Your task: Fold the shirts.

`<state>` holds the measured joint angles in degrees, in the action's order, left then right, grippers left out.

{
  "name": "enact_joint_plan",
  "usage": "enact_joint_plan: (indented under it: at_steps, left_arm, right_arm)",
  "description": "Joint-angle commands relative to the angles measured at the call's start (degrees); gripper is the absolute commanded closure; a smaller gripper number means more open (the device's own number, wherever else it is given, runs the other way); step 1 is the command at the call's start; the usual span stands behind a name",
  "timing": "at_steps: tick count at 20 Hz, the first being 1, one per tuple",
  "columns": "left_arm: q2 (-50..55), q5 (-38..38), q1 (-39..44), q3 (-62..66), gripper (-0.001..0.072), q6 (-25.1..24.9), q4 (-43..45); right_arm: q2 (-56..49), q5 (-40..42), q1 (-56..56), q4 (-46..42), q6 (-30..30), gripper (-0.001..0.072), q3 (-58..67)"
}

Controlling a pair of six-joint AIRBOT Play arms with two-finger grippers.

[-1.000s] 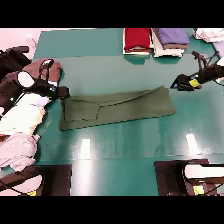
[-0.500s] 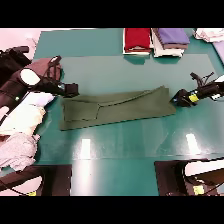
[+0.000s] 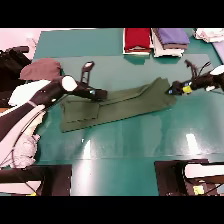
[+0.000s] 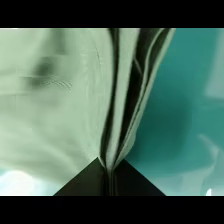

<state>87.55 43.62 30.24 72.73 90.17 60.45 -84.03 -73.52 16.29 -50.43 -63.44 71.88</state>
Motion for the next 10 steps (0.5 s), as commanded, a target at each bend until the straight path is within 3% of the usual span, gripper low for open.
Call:
enact_joint_plan:
  at_steps: [1, 10]
  left_arm:
    - [9.31, -0.28, 3.98, 8.94, 0.0688, 0.24, -0.22]
    - [18.05, 2.71, 5.25, 15.72, 0.0687, 0.46, -2.16]
  right_arm:
    - [6.21, -4.15, -3.63, 6.27, -3.21, 0.0697, 7.08]
    - [9.38, -4.22, -19.37, 7.39, -10.49, 0.0697, 21.99]
